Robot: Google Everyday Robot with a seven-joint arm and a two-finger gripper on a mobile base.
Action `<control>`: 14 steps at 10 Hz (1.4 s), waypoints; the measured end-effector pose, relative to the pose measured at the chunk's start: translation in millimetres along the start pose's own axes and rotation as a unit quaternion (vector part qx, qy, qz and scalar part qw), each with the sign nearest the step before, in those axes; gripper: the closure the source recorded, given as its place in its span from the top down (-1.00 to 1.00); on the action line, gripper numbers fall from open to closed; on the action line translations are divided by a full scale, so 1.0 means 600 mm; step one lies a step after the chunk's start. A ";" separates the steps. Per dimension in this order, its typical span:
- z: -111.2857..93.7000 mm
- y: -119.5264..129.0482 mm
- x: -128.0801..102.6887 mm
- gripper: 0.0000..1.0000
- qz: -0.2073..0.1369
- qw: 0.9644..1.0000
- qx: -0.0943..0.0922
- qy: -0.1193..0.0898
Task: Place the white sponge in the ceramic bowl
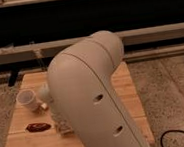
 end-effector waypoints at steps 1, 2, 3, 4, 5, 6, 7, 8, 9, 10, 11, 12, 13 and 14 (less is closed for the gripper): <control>-0.012 -0.003 0.001 -0.11 0.001 1.000 -0.001 -0.001; -0.022 -0.003 0.004 0.08 -0.001 1.000 -0.001 -0.001; -0.028 -0.004 0.005 0.14 -0.002 1.000 -0.002 -0.001; -0.040 -0.010 0.005 0.09 -0.002 1.000 -0.003 -0.001; -0.047 -0.013 0.004 -0.10 -0.001 1.000 -0.003 -0.003; -0.050 -0.013 0.004 -0.26 -0.003 1.000 -0.004 -0.004; -0.062 -0.022 0.001 -0.38 -0.002 1.000 -0.006 -0.005; -0.073 -0.033 -0.005 -0.38 -0.001 1.000 -0.008 -0.005; -0.087 -0.039 -0.007 -0.41 0.000 1.000 -0.009 -0.006; -0.098 -0.039 -0.004 -0.52 0.001 1.000 -0.012 -0.007; -0.107 -0.042 -0.002 -0.71 0.002 1.000 -0.013 -0.008; -0.113 -0.049 -0.006 -0.85 0.003 1.000 -0.014 -0.008; -0.117 -0.051 -0.008 -0.86 0.003 1.000 -0.017 -0.008; -0.120 -0.064 -0.018 -0.76 0.006 1.000 -0.021 -0.008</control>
